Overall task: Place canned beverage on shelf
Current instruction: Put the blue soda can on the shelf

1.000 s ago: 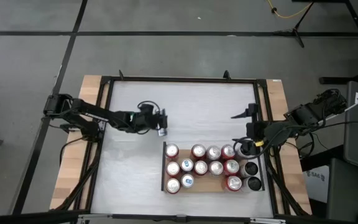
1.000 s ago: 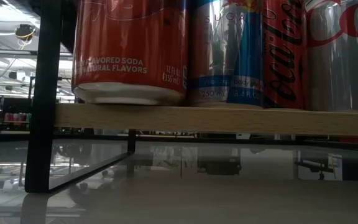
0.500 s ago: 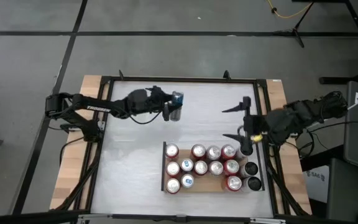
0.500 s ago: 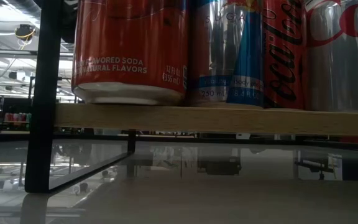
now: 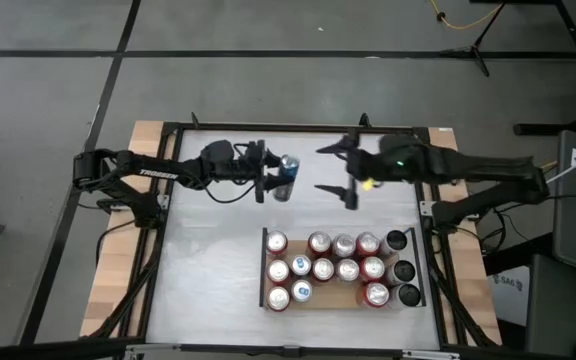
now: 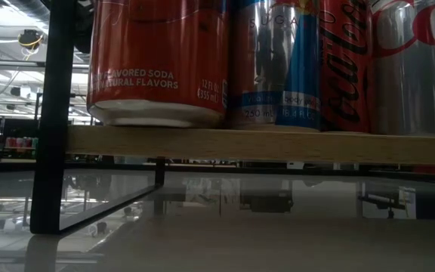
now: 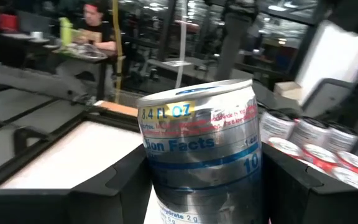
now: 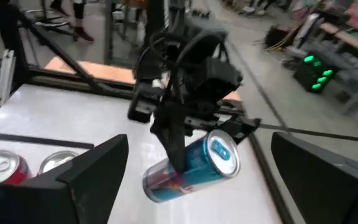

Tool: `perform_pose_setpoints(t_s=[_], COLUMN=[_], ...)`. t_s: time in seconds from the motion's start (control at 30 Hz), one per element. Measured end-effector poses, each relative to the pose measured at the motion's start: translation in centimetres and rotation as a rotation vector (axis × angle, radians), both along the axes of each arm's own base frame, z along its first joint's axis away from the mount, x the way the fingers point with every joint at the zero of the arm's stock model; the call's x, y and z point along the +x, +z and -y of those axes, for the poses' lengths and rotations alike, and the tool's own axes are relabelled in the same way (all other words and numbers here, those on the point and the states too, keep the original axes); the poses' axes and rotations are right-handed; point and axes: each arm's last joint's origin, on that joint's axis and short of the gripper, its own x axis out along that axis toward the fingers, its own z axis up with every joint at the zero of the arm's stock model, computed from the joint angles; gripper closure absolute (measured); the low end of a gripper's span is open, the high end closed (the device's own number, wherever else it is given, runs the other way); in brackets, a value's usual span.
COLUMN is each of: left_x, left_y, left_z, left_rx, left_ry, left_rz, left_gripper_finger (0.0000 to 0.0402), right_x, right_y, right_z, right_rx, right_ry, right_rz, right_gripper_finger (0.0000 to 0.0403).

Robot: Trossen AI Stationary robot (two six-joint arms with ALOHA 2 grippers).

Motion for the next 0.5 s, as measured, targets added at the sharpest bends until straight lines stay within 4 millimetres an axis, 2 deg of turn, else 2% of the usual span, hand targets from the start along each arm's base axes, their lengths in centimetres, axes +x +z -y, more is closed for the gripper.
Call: perform_pose_setpoints(t_s=[0.23,0.37,0.5], left_x=[0.2,0.3,0.4], left_y=[0.1,0.1,0.1], left_z=[0.9,1.6,2.1], left_rx=[0.068,0.118,0.163], left_ry=[-0.116,-0.16,-0.206], left_rz=[0.01,0.01,0.01], left_gripper_finger=[0.0177,0.0177,0.0177], right_x=[4.3,6.1,7.0], right_y=[-2.9,-4.2,-5.3], right_z=[2.5,3.0,3.0], right_rx=[0.043,0.056,0.027], right_ry=[0.13,0.17,0.196], right_rz=[-0.044,-0.035,-0.071], right_gripper_finger=[0.0017,0.0017,0.0017])
